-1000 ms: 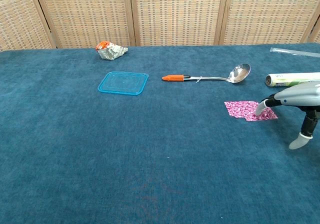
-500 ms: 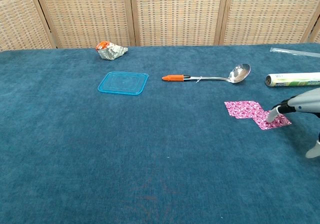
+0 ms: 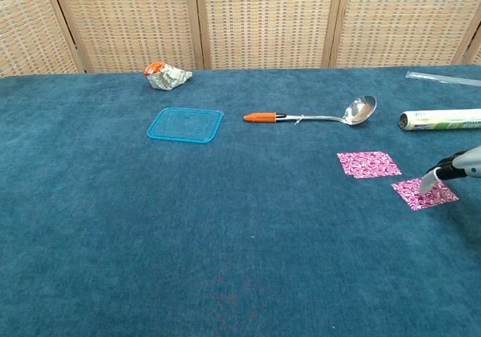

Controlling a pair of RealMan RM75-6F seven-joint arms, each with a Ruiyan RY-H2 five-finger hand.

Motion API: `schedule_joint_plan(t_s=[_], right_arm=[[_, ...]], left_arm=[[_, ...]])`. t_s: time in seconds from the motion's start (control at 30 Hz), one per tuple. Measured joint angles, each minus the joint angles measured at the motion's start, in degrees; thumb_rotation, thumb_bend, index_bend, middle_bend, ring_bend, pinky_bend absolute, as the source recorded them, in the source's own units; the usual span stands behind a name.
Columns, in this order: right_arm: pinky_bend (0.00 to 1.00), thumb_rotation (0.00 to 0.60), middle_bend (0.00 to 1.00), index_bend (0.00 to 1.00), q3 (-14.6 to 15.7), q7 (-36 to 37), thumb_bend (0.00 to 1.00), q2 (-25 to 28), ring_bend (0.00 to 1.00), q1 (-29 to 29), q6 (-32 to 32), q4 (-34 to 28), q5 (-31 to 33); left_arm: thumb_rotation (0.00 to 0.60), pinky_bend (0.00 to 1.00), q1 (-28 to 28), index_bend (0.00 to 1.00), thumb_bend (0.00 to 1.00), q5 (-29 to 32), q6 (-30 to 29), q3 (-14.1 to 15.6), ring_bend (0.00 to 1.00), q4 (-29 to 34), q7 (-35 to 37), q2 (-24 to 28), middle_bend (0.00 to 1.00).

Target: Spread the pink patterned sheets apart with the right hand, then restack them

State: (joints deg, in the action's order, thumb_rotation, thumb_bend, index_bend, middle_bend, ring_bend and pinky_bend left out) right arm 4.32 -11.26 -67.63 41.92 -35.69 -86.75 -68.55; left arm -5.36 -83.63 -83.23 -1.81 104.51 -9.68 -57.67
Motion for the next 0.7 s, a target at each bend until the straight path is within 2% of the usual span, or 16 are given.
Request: schedule_joint_plan(t_s=[0.33, 0.7], right_arm=[[0.0, 0.503, 0.13, 0.15, -2.66, 0.37, 0.0, 0.93, 0.0, 2.05, 0.51, -1.63, -0.46], [0.0, 0.502, 0.13, 0.16, -4.35, -0.3, 0.0, -2.78, 0.0, 5.95, 4.72, 0.94, 2.69]], left_arm=[[0.471, 0.0, 0.15, 0.07, 0.0, -0.03, -0.27, 0.05, 0.0, 0.16, -0.02, 0.02, 0.0], [0.472, 0.0, 0.85, 0.07, 0.0, 0.26, -0.84, 0.25, 0.0, -0.56, 1.19, 0.39, 0.0]])
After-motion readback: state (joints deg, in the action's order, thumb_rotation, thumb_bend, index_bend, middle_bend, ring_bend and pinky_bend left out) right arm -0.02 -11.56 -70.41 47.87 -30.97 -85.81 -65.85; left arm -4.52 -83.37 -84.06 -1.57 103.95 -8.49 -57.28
